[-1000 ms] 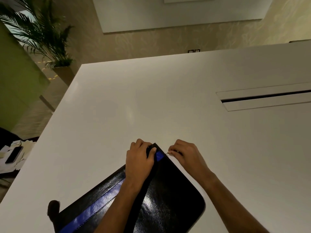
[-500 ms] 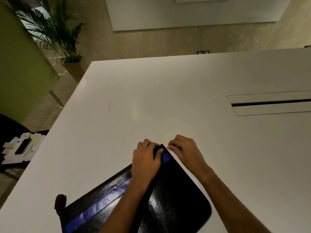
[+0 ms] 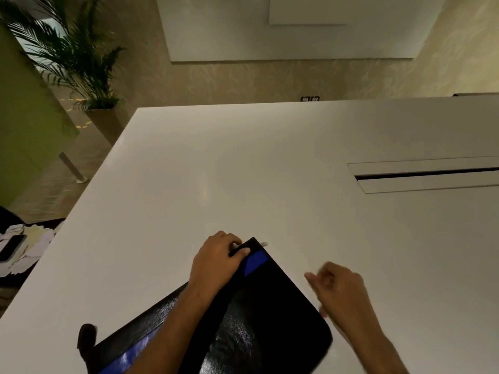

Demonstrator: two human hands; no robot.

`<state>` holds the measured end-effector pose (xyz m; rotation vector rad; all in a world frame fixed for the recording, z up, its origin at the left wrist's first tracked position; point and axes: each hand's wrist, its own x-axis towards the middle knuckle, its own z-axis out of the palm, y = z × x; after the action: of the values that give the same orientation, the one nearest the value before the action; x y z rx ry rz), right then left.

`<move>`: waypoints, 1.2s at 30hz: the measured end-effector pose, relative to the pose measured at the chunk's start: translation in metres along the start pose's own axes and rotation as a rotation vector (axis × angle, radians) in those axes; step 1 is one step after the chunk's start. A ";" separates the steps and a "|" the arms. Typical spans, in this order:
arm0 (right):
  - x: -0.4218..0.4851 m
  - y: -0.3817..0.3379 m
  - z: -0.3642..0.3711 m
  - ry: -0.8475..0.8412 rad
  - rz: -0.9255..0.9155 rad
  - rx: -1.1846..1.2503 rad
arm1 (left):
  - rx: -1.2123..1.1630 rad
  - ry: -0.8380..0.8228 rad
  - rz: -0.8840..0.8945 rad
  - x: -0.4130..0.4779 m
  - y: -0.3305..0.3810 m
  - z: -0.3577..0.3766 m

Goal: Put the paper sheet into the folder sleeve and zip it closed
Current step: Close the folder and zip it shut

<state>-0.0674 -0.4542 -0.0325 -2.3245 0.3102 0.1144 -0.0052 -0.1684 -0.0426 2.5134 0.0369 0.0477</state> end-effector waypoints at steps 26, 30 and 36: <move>-0.196 -0.041 0.059 -0.038 0.538 0.561 | 0.229 -0.281 -0.022 -0.052 -0.076 -0.087; -0.199 -0.039 0.071 0.070 0.533 0.568 | 0.143 -0.248 -0.062 -0.057 -0.085 -0.090; -0.187 -0.058 0.064 0.322 0.288 0.393 | -0.085 -0.160 -0.106 -0.055 -0.087 -0.108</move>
<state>-0.2329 -0.3347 -0.0038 -1.8918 0.7588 -0.1694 -0.0665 -0.0367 -0.0073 2.4179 0.1003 -0.1907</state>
